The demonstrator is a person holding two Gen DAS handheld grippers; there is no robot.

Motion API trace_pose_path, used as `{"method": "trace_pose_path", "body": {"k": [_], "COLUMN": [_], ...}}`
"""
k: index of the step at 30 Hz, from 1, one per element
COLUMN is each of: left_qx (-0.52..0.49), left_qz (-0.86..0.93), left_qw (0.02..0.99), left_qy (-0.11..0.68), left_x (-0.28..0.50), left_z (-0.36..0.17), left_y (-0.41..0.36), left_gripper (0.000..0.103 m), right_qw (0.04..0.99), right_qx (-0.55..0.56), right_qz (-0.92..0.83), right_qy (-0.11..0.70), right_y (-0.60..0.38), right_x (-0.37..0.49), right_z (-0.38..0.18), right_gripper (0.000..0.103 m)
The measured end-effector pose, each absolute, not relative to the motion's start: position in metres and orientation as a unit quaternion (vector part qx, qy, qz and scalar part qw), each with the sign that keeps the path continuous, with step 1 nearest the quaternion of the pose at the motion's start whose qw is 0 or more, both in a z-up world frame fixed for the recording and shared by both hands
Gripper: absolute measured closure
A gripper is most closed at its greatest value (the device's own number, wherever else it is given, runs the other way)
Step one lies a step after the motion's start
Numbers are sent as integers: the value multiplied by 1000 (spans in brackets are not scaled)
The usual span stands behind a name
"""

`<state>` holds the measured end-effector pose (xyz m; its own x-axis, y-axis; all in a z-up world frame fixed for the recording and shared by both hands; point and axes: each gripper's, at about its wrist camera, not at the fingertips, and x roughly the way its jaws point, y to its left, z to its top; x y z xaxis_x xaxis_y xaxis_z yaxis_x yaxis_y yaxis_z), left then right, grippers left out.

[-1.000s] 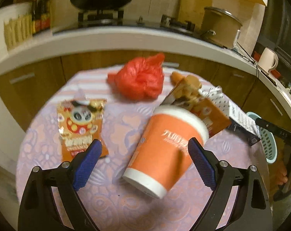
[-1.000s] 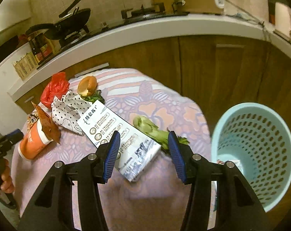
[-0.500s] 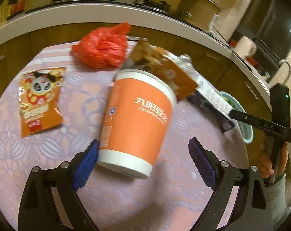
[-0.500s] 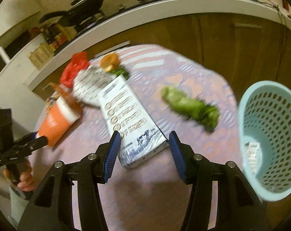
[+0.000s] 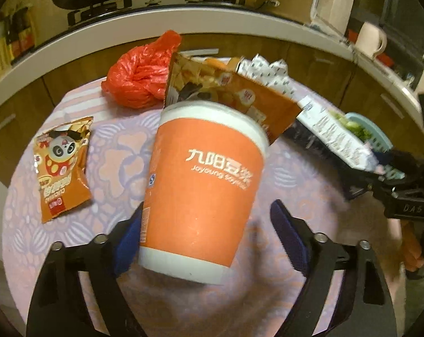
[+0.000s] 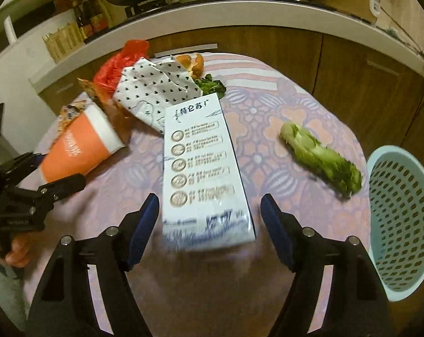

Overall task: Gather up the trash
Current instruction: 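Grasp the orange soymilk cup with the left tool while the right tool grasps a white carton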

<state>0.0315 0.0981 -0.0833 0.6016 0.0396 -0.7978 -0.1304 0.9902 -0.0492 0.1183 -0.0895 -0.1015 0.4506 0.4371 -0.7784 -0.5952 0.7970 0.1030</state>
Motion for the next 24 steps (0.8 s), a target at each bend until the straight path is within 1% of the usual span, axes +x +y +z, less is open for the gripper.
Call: {"method": "trace_pose_path", "body": {"k": [1, 7, 8, 9, 10, 11, 17, 24], "left_qx": [-46, -31, -35, -40, -44, -49, -67, -59], "left_qz": [51, 63, 63, 62, 61, 60, 30, -11], "left_qw": [891, 894, 896, 898, 900, 901, 918, 933], "left_qy": [448, 442, 438, 433, 430, 426, 390, 354], "left_x": [33, 24, 21, 18, 14, 11, -7, 1], "left_z": [-86, -85, -83, -81, -79, -76, -47, -12], "left_y": [98, 94, 94, 95, 94, 94, 80, 44], "left_gripper": [36, 37, 37, 37, 37, 37, 37, 37], "right_qw": [850, 859, 858, 856, 856, 858, 875, 901], "right_qx": [-98, -106, -107, -109, -110, -113, -99, -70], "right_qz": [301, 288, 286, 289, 288, 287, 283, 254], "right_qy": [422, 410, 412, 415, 414, 412, 380, 344], "right_y": [-86, -79, -78, -77, -76, -77, -94, -137], "right_x": [119, 126, 127, 128, 128, 126, 112, 104], "right_z": [-102, -100, -101, -102, -101, -101, -79, -44], "right_gripper": [32, 33, 38, 47, 48, 53, 54, 54]}}
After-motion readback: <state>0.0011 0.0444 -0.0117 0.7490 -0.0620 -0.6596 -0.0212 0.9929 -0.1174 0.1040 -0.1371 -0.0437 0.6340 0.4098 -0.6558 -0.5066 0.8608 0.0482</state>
